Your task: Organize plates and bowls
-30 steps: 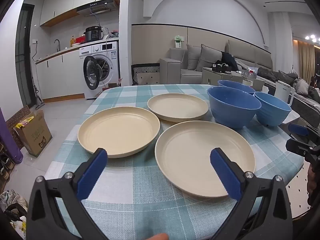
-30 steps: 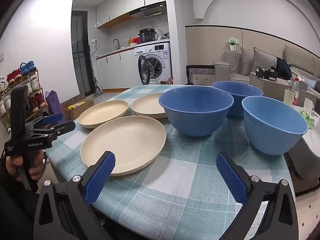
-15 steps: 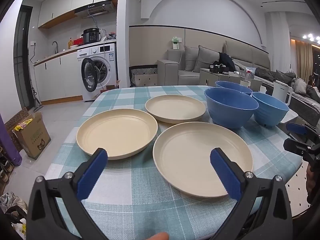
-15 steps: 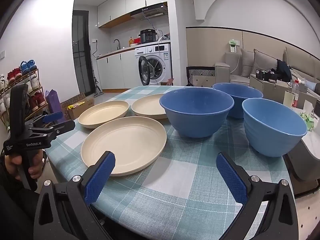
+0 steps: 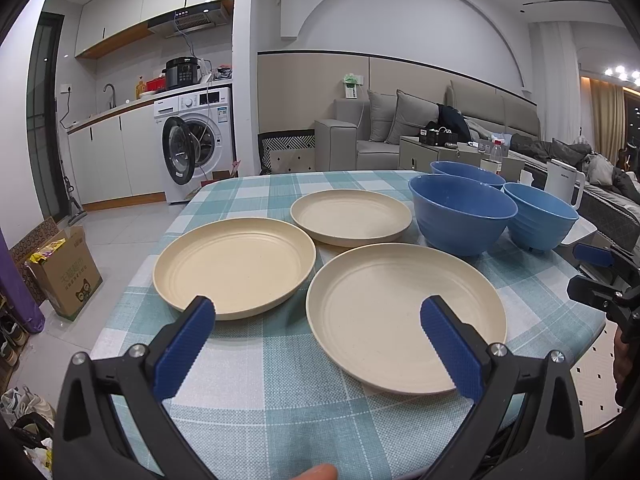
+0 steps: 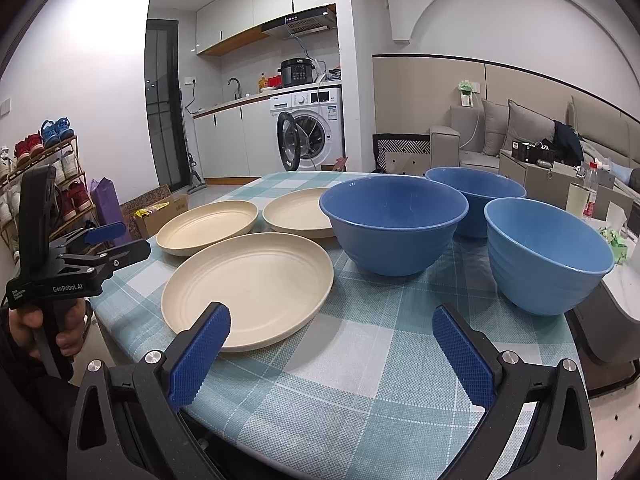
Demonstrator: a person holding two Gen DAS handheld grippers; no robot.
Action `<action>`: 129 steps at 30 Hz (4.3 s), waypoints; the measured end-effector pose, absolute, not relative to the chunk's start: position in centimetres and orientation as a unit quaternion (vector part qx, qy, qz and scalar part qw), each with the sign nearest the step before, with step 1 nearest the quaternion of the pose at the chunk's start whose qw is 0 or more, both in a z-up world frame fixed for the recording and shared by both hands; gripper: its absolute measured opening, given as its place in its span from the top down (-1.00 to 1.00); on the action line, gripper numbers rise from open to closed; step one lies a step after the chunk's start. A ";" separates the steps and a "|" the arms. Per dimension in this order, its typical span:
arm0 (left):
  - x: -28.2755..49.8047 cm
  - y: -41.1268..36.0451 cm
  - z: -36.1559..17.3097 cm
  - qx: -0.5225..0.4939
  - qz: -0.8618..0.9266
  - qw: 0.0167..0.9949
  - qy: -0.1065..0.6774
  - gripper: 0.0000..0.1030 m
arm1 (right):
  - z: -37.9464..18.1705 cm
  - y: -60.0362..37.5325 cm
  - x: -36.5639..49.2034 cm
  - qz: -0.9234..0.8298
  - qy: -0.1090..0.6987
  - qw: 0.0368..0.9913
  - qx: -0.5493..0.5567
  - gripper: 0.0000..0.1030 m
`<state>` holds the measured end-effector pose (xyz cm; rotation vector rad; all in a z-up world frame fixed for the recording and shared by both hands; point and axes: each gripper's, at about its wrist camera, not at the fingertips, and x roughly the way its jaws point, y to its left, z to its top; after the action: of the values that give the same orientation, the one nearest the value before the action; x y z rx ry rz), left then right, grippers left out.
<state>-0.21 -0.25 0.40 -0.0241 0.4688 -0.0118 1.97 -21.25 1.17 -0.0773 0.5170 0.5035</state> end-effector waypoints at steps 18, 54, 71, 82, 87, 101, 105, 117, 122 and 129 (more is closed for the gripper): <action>0.0 -0.2 0.1 -0.012 -0.005 0.972 0.235 -1.00 | 1.2 -21.2 1.9 0.247 0.253 0.935 -0.038 -0.99; -0.1 0.1 0.7 -0.008 -0.002 0.973 0.232 -1.00 | 2.0 -21.6 2.2 0.239 0.244 0.939 -0.039 -0.99; 0.4 0.0 2.4 -0.006 -0.004 0.973 0.230 -1.00 | 4.5 -21.6 3.1 0.241 0.229 0.942 -0.042 -0.99; 1.6 -0.8 3.7 0.007 -0.008 0.972 0.234 -1.00 | 6.4 -21.7 4.1 0.247 0.226 0.941 -0.042 -0.99; 2.0 -0.8 4.0 0.012 -0.003 0.973 0.229 -1.00 | 6.9 -21.6 4.6 0.246 0.227 0.941 -0.044 -0.99; 4.7 0.5 5.0 0.016 0.012 0.969 0.247 -1.00 | 8.8 -20.8 7.3 0.254 0.241 0.935 -0.054 -0.99; 5.4 0.9 5.0 0.020 0.019 0.968 0.248 -1.00 | 9.5 -20.6 8.2 0.253 0.242 0.935 -0.065 -0.99; 7.9 2.2 6.4 0.007 0.019 0.969 0.246 -1.00 | 11.7 -19.5 10.9 0.263 0.243 0.931 -0.072 -0.99; 8.9 2.6 7.1 0.005 0.019 0.970 0.243 -1.00 | 12.6 -19.5 12.5 0.259 0.248 0.931 -0.061 -0.99; 10.6 2.7 8.1 0.013 0.024 0.972 0.235 -1.00 | 14.2 -19.5 15.1 0.248 0.252 0.934 -0.055 -0.99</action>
<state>10.59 2.72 8.15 0.0256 0.4753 0.0486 15.09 -19.53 14.24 -0.1117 0.5145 0.5076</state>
